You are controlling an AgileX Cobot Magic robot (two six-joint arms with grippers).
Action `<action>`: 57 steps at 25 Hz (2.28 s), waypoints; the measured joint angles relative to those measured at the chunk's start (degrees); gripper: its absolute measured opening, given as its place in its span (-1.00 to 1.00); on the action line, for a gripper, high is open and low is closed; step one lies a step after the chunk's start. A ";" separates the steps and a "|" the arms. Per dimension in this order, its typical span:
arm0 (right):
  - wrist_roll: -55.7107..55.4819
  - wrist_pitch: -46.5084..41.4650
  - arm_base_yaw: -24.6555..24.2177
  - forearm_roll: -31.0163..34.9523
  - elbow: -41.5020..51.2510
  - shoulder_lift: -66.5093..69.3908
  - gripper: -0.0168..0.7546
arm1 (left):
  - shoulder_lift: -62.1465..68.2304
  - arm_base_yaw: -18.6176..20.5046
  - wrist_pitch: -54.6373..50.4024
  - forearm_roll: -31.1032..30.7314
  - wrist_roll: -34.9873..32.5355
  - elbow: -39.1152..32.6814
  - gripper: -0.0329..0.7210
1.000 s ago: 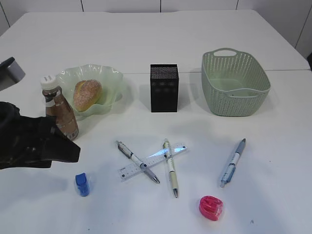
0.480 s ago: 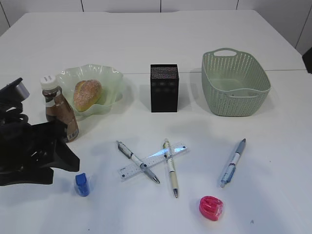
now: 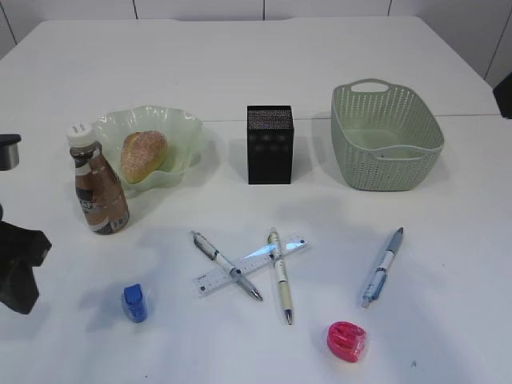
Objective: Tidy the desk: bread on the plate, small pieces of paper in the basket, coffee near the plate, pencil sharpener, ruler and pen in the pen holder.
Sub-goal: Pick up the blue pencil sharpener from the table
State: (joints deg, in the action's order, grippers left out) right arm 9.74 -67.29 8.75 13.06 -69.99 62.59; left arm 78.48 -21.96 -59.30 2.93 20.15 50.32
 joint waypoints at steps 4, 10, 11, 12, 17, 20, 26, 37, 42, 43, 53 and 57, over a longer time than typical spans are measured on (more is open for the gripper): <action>0.00 0.06 0.00 0.52 0.00 0.00 0.32 | 0.00 0.00 -4.26 -1.92 6.00 2.42 0.16; 0.00 0.06 0.00 0.89 0.00 0.00 0.32 | 0.00 0.00 -4.38 -2.14 16.35 3.53 0.16; 0.00 0.06 0.00 0.99 0.00 0.00 0.32 | 0.00 0.00 -4.38 -2.14 18.00 3.53 0.16; 0.00 0.06 0.00 1.24 0.00 0.00 0.32 | 0.00 0.00 -4.38 -2.14 19.54 3.53 0.16; 0.00 0.06 0.00 1.74 0.00 0.00 0.32 | 1.36 -3.33 -2.77 -2.46 22.90 3.53 0.16; 0.00 0.06 0.00 1.86 0.00 0.00 0.32 | 3.90 -7.89 -1.62 -2.46 24.84 3.53 0.16; 0.00 0.06 0.00 1.87 0.00 0.00 0.32 | 7.15 -12.68 3.48 -2.24 31.01 4.44 0.15; 0.00 0.06 0.00 2.06 0.00 0.00 0.32 | 15.35 -12.78 4.40 -2.26 37.05 13.99 0.15; 0.00 0.06 0.00 2.06 0.00 0.00 0.32 | 16.55 -12.78 4.30 -2.93 42.86 14.25 0.15; 0.00 0.06 0.00 2.06 0.00 0.00 0.32 | 16.69 -12.78 4.30 -2.93 43.83 14.25 0.15; 0.00 0.06 0.00 2.18 0.00 0.00 0.32 | 20.61 -12.78 4.38 -4.04 46.12 14.25 0.15; 0.00 0.06 0.00 2.26 0.00 0.00 0.32 | 22.06 -12.78 4.42 -4.04 46.36 14.25 0.15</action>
State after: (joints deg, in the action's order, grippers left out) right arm 9.74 -67.23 8.75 15.32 -69.99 62.59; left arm 100.54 -34.74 -54.88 -1.11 66.52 64.57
